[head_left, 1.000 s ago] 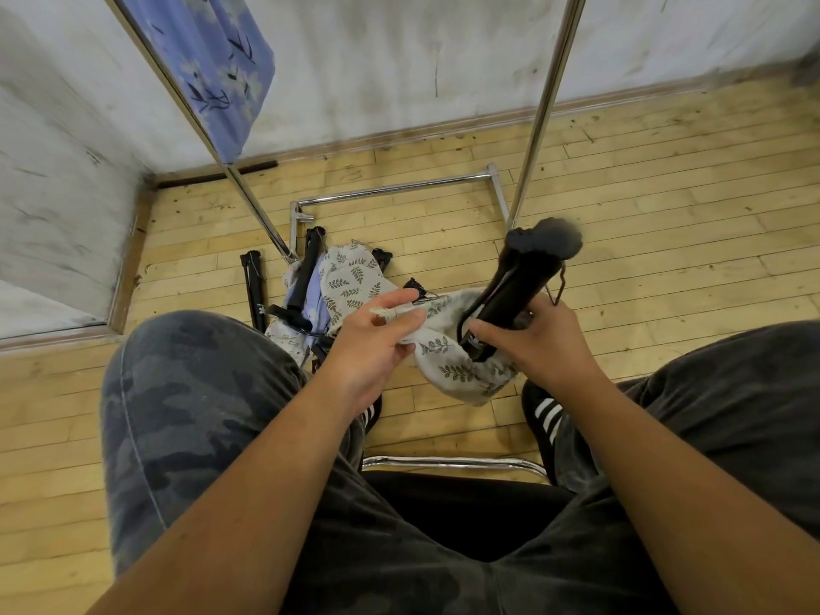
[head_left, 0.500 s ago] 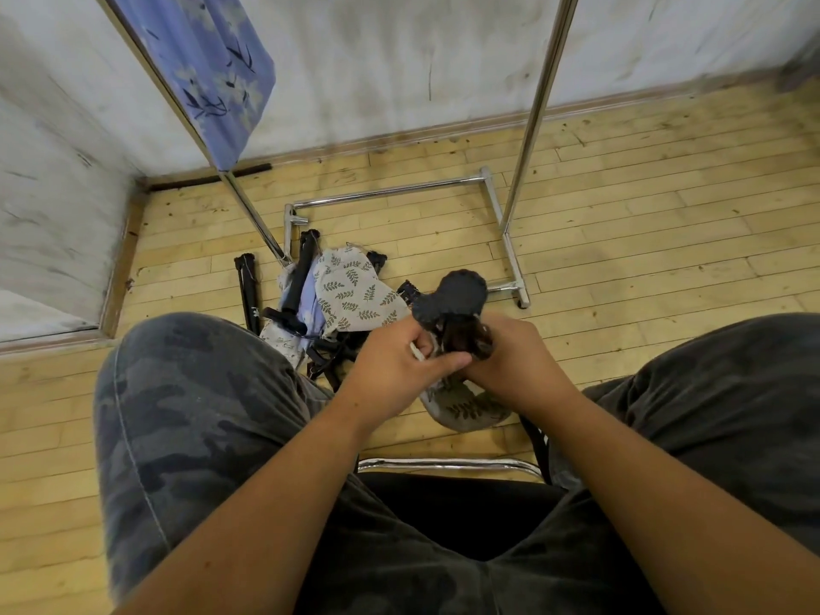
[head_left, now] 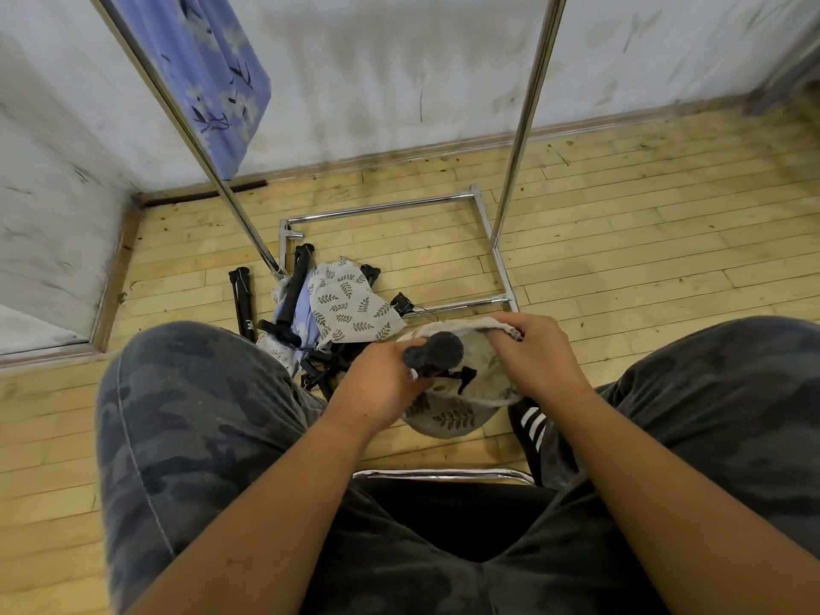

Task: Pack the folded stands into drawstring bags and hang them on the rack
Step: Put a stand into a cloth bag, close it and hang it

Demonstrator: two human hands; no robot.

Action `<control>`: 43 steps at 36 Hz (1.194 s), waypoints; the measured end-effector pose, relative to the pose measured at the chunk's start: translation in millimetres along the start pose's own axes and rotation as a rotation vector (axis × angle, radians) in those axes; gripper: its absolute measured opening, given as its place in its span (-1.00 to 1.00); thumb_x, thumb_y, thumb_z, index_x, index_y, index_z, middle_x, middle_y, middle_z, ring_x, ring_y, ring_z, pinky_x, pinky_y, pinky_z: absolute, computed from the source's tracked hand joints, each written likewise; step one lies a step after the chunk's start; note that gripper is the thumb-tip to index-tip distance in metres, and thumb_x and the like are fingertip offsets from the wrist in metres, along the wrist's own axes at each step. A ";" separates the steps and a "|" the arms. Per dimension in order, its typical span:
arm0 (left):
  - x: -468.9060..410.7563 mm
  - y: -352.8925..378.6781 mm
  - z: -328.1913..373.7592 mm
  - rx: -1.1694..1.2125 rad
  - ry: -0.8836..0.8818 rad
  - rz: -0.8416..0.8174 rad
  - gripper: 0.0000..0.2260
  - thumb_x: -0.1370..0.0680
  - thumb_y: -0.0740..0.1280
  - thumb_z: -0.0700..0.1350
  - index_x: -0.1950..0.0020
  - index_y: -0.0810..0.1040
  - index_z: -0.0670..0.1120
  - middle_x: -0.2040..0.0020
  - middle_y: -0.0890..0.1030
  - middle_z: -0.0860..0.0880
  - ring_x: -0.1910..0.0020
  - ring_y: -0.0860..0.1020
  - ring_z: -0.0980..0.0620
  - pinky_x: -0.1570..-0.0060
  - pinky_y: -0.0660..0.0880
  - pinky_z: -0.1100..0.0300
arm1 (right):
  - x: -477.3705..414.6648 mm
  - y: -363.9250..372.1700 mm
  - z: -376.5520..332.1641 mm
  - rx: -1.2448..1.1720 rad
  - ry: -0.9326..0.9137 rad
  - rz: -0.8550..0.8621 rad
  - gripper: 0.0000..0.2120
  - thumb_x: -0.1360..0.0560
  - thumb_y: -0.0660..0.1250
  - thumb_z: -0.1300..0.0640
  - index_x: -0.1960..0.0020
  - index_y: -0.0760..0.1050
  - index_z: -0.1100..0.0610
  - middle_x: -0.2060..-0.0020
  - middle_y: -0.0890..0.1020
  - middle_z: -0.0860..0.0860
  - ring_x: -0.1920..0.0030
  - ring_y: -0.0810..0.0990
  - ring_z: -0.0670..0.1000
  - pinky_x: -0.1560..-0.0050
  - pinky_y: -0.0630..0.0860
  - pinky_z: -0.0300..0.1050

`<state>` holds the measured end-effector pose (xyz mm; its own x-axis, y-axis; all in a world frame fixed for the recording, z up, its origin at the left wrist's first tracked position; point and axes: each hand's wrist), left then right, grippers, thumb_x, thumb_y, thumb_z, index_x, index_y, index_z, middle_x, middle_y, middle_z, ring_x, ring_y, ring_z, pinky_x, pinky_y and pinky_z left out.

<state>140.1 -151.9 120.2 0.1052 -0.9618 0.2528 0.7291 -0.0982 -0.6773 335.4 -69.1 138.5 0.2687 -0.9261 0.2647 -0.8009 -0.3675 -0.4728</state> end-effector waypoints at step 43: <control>-1.2 -14.4 -5.9 0.246 -0.312 0.210 -0.69 -0.67 0.27 -0.28 -0.29 0.67 0.01 -0.24 0.67 0.01 -0.22 0.59 -0.25 -0.15 0.58 0.00 | -5.2 9.1 27.9 -0.220 0.128 0.043 -0.70 -0.65 0.34 0.17 0.11 0.67 -0.19 0.16 0.74 -0.09 0.06 0.71 0.05 0.06 0.68 0.03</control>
<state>125.5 -150.8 125.6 0.4396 -0.8278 0.3486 0.8052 0.1912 -0.5614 341.6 -69.9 109.4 0.1733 -0.9170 0.3594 -0.9110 -0.2879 -0.2952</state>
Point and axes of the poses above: each hand's wrist, its own x-axis away from the middle knuckle, its own y-axis out of the palm, z = x × y
